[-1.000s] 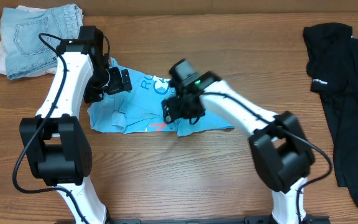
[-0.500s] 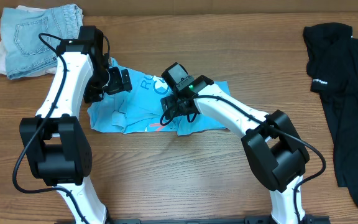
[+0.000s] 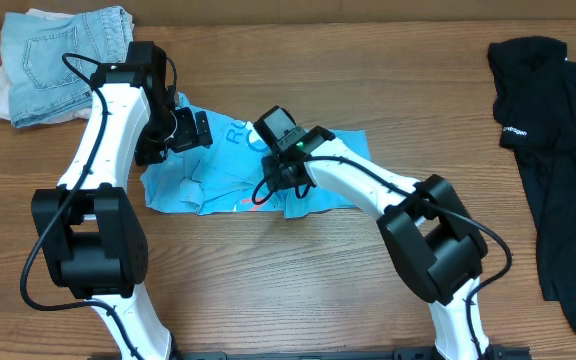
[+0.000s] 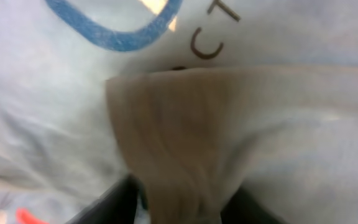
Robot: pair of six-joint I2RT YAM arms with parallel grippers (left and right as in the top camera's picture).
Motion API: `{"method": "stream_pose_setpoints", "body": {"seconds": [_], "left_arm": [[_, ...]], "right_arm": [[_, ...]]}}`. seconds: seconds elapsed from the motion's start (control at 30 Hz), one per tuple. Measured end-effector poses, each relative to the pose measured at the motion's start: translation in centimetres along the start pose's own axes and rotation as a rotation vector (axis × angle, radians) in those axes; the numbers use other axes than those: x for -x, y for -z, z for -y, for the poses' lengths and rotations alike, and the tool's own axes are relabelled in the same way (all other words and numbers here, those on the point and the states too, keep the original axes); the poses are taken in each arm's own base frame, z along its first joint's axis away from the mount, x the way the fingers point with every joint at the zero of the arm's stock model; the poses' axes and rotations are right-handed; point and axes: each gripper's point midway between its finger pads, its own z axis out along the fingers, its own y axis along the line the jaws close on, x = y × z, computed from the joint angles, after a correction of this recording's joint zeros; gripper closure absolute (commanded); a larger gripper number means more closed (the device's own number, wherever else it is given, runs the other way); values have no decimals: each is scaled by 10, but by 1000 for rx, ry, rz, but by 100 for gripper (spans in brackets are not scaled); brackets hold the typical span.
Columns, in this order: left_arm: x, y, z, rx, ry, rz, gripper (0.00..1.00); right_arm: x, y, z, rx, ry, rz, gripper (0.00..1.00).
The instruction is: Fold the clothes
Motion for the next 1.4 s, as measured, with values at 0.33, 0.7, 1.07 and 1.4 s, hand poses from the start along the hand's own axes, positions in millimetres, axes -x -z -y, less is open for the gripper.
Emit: {"method": "stream_pose_setpoints", "body": {"seconds": [0.33, 0.7, 1.07, 1.4], "left_arm": [[0, 0, 0, 0, 0, 0, 0], [0, 0, 0, 0, 0, 0, 0], [0, 0, 0, 0, 0, -1, 0], [0, 0, 0, 0, 0, -1, 0]], "right_arm": [[21, 22, 7, -77, -10, 26, 96], [62, 66, -3, -64, -45, 103, 96], [59, 57, -7, -33, -57, 99, 13], [42, 78, 16, -73, -85, -30, 31]]}}
